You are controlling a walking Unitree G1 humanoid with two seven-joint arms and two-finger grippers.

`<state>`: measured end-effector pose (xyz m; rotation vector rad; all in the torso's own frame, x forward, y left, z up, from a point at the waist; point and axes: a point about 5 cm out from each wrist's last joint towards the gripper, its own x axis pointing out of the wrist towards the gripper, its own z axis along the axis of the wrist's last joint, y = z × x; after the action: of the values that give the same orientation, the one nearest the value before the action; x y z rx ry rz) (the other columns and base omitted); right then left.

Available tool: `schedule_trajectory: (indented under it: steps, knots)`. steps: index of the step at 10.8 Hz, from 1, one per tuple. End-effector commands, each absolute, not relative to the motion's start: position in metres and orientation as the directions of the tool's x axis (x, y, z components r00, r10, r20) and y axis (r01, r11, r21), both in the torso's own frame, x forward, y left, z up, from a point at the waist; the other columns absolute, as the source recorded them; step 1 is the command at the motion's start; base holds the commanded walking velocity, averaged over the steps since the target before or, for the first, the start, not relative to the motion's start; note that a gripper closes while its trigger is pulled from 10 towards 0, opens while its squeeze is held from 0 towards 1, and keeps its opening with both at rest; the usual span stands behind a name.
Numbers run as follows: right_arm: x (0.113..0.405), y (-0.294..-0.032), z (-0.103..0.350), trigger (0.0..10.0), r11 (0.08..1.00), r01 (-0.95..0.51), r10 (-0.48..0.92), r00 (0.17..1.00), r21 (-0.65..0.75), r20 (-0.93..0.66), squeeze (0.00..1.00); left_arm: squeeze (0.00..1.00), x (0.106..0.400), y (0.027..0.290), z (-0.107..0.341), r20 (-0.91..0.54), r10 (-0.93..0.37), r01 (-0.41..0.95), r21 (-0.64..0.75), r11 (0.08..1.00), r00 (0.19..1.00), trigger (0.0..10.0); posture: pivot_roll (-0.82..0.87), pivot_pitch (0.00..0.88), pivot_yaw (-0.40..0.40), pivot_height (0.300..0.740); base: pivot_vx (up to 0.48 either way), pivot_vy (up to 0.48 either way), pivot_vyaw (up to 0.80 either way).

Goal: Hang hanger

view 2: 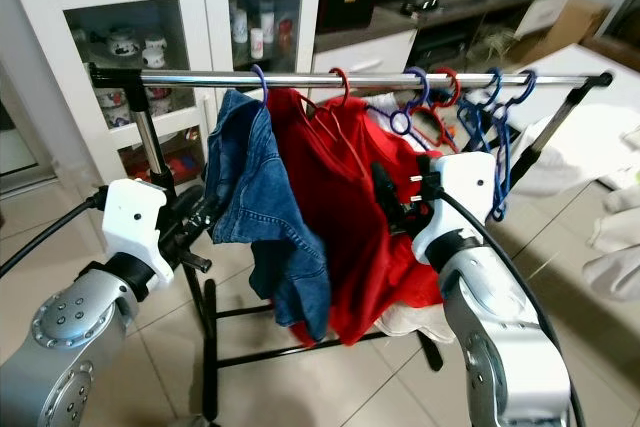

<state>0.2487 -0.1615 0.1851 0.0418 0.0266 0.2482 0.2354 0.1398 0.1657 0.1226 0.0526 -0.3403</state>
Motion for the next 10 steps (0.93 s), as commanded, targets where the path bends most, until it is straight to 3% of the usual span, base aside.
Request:
schedule_trajectory:
  steps: [1, 3, 5, 6, 10]
  knots:
    - [0.252, -0.167, 0.188, 10.0, 0.973, -0.226, 0.226, 0.974, 0.049, -0.003, 1.00, 0.00, 0.237, 0.136, 0.172, -0.043, -0.347, 0.349, 0.131, 0.928, 0.937, 10.0, 0.11, 0.000, -0.104, 0.740, 0.000, 0.000, 0.00]
    - [0.273, -0.184, 0.186, 10.0, 0.977, -0.202, 0.203, 0.979, 0.065, -0.014, 1.00, 0.00, 0.243, 0.132, 0.174, -0.045, -0.389, 0.391, 0.141, 0.909, 0.920, 10.0, 0.10, 0.000, -0.072, 0.740, 0.000, 0.000, 0.00]
    - [0.303, -0.194, 0.188, 10.0, 0.979, -0.198, 0.200, 0.979, 0.040, -0.043, 1.00, 0.00, 0.248, 0.127, 0.179, -0.054, -0.458, 0.460, 0.162, 0.873, 0.887, 10.0, 0.12, 0.000, -0.091, 0.740, 0.000, 0.000, 0.00]
    - [0.307, -0.197, 0.187, 10.0, 0.982, -0.186, 0.188, 0.981, 0.033, -0.051, 1.00, 0.00, 0.256, 0.129, 0.180, -0.051, -0.413, 0.416, 0.154, 0.896, 0.909, 10.0, 0.12, 0.000, -0.090, 0.740, 0.000, 0.000, 0.00]
    - [0.279, -0.178, 0.168, 10.0, 0.975, -0.203, 0.210, 0.974, 0.092, -0.080, 1.00, 0.00, 0.256, 0.131, 0.169, -0.067, -0.302, 0.306, 0.076, 0.949, 0.951, 10.0, 0.09, 0.018, -0.057, 0.740, 0.000, 0.000, 0.00]
